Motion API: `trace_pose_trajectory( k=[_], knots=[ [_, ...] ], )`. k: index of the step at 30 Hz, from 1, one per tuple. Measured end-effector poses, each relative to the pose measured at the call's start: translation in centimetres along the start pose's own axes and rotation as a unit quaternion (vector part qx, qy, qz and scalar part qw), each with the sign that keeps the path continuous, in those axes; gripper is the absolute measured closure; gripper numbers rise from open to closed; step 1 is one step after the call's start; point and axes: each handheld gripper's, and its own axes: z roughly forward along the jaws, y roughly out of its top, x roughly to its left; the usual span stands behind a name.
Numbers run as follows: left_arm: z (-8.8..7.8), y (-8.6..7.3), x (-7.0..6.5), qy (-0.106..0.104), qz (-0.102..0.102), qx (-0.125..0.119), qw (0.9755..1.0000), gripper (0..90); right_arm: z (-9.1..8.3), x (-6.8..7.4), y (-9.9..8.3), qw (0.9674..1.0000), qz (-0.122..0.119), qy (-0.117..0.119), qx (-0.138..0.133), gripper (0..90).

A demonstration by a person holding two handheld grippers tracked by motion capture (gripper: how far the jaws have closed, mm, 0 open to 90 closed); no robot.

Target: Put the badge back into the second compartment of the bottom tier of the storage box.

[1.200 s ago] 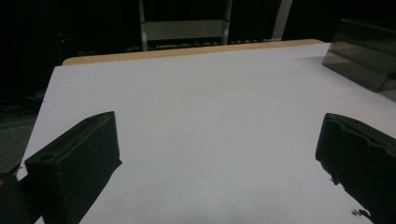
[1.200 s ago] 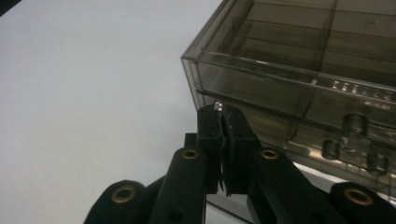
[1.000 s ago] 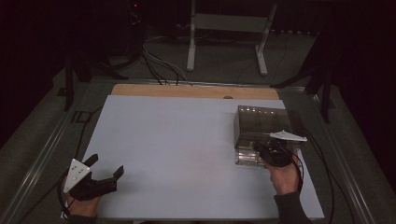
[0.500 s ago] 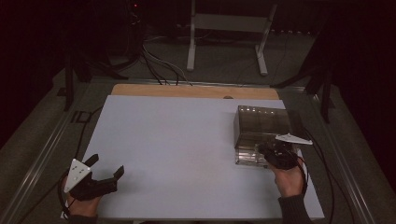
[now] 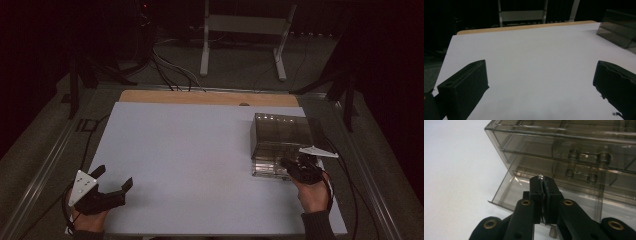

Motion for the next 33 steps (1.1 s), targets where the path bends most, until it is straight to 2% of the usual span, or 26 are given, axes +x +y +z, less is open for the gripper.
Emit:
trace_pose_trajectory(
  k=[33],
  knots=[
    [0.0, 0.0, 0.0, -0.001, 0.000, 0.000, 1.0000, 0.6, 1.5, -2.0, -1.5, 0.9991, 0.023, -0.007, 0.034, 87.8]
  ],
)
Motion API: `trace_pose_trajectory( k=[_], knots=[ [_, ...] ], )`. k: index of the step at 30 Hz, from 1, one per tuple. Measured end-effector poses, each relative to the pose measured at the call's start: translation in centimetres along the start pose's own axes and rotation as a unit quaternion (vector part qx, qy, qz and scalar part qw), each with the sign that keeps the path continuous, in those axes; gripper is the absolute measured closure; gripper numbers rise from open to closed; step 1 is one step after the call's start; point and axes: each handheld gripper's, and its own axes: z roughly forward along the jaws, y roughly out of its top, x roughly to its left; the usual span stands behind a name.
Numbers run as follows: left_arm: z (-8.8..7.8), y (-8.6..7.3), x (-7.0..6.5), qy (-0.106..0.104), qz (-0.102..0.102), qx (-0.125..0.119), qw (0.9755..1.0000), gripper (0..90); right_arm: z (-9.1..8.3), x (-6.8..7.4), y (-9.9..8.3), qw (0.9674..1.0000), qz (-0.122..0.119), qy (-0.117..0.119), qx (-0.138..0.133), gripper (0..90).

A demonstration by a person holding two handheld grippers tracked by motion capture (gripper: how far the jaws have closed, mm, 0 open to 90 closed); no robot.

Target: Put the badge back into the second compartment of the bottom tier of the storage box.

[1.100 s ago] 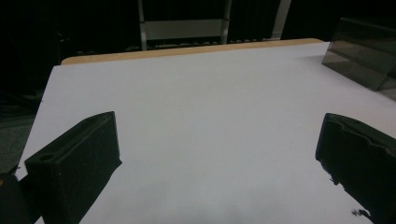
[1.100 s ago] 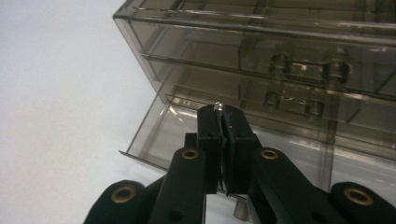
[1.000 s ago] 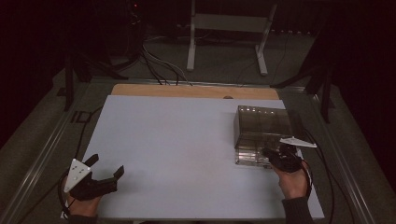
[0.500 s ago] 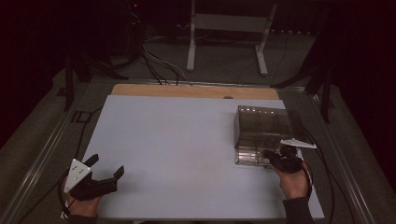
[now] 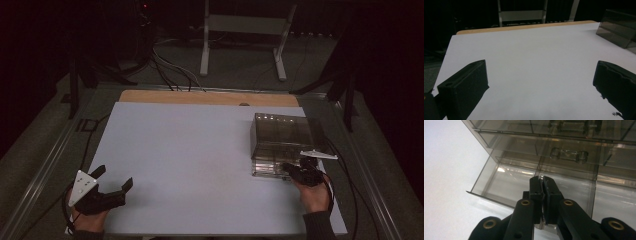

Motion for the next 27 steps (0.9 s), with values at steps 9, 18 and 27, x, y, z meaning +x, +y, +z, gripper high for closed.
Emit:
trace_pose_trajectory(
  k=[9, 18, 27],
  knots=[
    [0.01, 0.00, -0.01, 0.000, 0.000, 0.000, 1.0000, 0.6, 0.45, -0.46, -0.24, 0.9999, 0.010, 0.000, 0.007, 87.5],
    [0.02, 0.00, -0.01, 0.000, 0.001, 0.000, 1.0000, 0.6, 0.58, -0.86, -0.30, 0.9998, 0.018, -0.003, 0.006, 81.2],
    [0.06, -0.02, -0.03, 0.001, 0.001, 0.001, 1.0000, 0.6, 0.59, -1.02, -0.24, 0.9994, 0.025, -0.023, -0.001, 50.5]
  ],
)
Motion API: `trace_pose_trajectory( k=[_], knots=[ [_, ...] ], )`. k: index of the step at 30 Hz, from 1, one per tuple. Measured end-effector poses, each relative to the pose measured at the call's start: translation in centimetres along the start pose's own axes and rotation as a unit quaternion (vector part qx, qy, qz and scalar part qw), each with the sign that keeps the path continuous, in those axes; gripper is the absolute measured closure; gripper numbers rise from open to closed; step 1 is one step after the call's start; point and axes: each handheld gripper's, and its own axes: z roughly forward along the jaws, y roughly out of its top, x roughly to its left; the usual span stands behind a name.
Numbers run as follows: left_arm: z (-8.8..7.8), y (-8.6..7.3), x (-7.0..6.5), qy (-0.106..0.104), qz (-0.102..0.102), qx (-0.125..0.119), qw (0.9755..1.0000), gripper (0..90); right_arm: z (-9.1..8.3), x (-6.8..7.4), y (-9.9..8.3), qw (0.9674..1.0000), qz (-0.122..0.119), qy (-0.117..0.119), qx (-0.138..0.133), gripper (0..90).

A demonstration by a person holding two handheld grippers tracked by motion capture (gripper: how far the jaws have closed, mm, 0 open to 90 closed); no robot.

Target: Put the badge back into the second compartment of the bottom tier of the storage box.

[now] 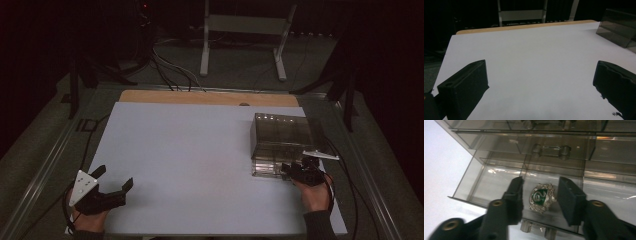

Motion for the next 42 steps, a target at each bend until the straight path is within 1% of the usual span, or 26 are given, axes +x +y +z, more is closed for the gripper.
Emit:
trace_pose_trajectory(
  k=[2, 4, 9, 13, 17, 21, 24, 26, 32, 40, 42],
  knots=[
    [0.0, 0.0, 0.0, 0.000, 0.000, 0.000, 1.0000, 0.6, 0.0, 0.0, 0.0, 0.9999, 0.007, -0.008, -0.001, 42.8],
    [0.0, 0.0, 0.0, 0.000, 0.001, 0.000, 1.0000, 0.6, -0.1, 0.0, 0.1, 0.9999, 0.005, -0.013, -0.006, 37.1],
    [0.0, 0.0, -0.1, 0.000, 0.002, 0.001, 1.0000, 0.6, -0.3, 0.4, 0.2, 0.9997, -0.004, -0.022, -0.013, 27.0],
    [0.0, 0.0, 0.0, 0.000, 0.002, 0.001, 1.0000, 0.6, -0.3, 0.6, 0.3, 0.9994, -0.011, -0.029, -0.014, 21.4],
    [0.0, 0.0, 0.0, 0.000, 0.002, 0.001, 1.0000, 0.6, -0.5, 0.9, 0.4, 0.9991, -0.017, -0.036, -0.018, 16.9],
    [0.0, 0.0, 0.0, 0.000, 0.002, 0.001, 1.0000, 0.6, -0.8, 1.3, 0.5, 0.9988, -0.027, -0.035, -0.022, 15.2],
    [0.0, 0.0, 0.0, 0.000, 0.003, 0.002, 1.0000, 0.6, -1.0, 1.7, 0.6, 0.9984, -0.036, -0.036, -0.025, 10.8],
    [0.0, 0.0, 0.0, -0.001, 0.002, 0.002, 1.0000, 0.6, -1.0, 1.8, 0.7, 0.9983, -0.038, -0.035, -0.026, 10.2],
    [0.1, 0.0, -0.1, -0.001, 0.002, 0.002, 1.0000, 0.6, -1.4, 2.5, 0.8, 0.9974, -0.055, -0.026, -0.038, 4.1],
    [0.0, 0.0, -0.1, 0.001, 0.001, 0.001, 1.0000, 0.5, -1.8, 3.4, 0.9, 0.9949, -0.080, -0.005, -0.061, 1.3],
    [0.0, 0.0, -0.1, 0.002, 0.002, 0.001, 1.0000, 0.5, -1.8, 3.6, 0.9, 0.9938, -0.087, -0.004, -0.068, 0.2]
  ],
)
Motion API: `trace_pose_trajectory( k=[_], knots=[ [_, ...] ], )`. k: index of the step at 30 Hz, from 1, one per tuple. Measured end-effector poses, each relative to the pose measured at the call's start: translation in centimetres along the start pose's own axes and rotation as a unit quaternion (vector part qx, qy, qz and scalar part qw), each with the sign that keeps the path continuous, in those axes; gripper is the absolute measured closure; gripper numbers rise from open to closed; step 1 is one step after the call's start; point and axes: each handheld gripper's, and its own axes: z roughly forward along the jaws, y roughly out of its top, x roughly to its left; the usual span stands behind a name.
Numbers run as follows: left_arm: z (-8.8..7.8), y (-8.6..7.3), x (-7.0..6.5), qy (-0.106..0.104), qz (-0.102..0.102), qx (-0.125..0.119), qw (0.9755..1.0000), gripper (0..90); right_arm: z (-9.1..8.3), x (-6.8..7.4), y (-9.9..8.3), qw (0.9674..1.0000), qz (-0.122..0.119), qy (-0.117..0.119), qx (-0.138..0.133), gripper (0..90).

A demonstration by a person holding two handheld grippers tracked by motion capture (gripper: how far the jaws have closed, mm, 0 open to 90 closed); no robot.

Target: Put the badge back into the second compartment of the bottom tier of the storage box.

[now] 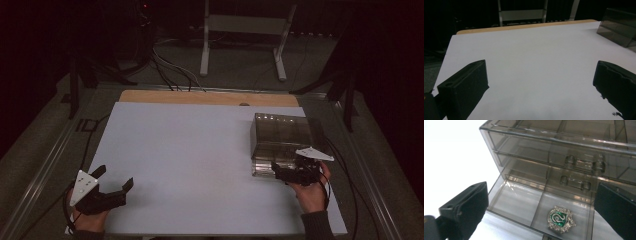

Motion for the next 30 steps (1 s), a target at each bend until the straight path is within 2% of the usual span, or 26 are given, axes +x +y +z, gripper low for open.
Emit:
trace_pose_trajectory(
  k=[7, 12, 23, 30],
  knots=[
    [0.0, 0.0, 0.0, 0.002, 0.000, 0.000, 1.0000, 0.5, -0.2, 0.6, -0.3, 0.9998, -0.011, 0.008, -0.013, 0.2],
    [-0.1, 0.0, 0.0, 0.002, -0.001, -0.002, 1.0000, 0.5, -0.8, 1.1, -0.7, 0.9987, -0.026, 0.018, -0.039, 0.2],
    [-0.1, 0.0, 0.1, 0.003, -0.001, -0.002, 1.0000, 0.6, -1.7, 2.1, -2.0, 0.9942, -0.049, 0.043, -0.086, 0.2],
    [0.0, -0.1, 0.1, 0.002, -0.003, -0.003, 1.0000, 0.5, -2.2, 2.3, -2.9, 0.9910, -0.050, 0.057, -0.110, 0.2]
  ],
)
